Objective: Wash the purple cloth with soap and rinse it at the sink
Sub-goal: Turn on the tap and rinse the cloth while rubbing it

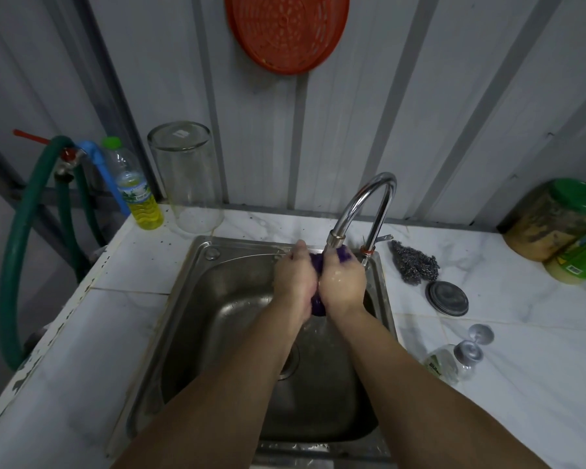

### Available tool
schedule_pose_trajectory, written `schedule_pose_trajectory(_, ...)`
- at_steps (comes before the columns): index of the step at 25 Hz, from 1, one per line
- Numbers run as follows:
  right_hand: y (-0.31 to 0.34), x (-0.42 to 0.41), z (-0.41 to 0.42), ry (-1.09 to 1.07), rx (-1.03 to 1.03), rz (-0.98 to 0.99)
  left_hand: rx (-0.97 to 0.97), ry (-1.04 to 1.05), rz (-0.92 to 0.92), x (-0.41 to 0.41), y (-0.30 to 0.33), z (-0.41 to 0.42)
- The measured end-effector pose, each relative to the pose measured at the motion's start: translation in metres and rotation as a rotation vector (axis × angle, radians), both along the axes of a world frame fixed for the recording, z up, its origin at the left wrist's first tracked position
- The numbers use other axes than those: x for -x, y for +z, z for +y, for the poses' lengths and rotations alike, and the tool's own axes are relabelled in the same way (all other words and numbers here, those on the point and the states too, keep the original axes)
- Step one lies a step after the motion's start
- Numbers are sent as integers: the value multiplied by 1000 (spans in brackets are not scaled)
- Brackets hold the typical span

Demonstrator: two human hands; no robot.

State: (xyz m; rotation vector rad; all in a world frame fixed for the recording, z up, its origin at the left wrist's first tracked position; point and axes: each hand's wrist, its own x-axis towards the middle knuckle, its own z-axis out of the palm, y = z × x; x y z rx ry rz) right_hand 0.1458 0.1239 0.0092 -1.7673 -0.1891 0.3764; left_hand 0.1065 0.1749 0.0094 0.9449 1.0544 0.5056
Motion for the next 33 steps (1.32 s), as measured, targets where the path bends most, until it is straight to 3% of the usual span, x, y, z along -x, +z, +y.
schedule_pose_trajectory(6, -15, -13, -2, 18, -170, 631, 170, -43, -36, 4, 5, 0)
schedule_pose_trajectory(10, -29, -17, -25, 43, -350, 667, 176, -59, -86, 7, 7, 11)
schedule_pose_trajectory(14, -31, 0, -44, 41, -527, 449, 111, -42, -118, 5, -6, 16)
schedule_pose_trajectory(17, -19, 22, -47, 235, -329, 154, 51, 8, -67, 1, -9, 13)
schedule_pose_trajectory(21, -15, 22, -37, 278, -226, -103, 207, -84, -86, 3, -5, 5)
schedule_pose_trajectory(27, -6, -2, -15, 97, -61, -164, 75, -94, -98, -4, 1, 1)
schedule_pose_trajectory(29, -6, -12, -7, 44, -4, -16, 29, -63, -58, -7, 3, -1)
schedule_pose_trajectory(33, -7, -18, -2, 2, -107, 495, -2, -64, -65, -8, 3, -5)
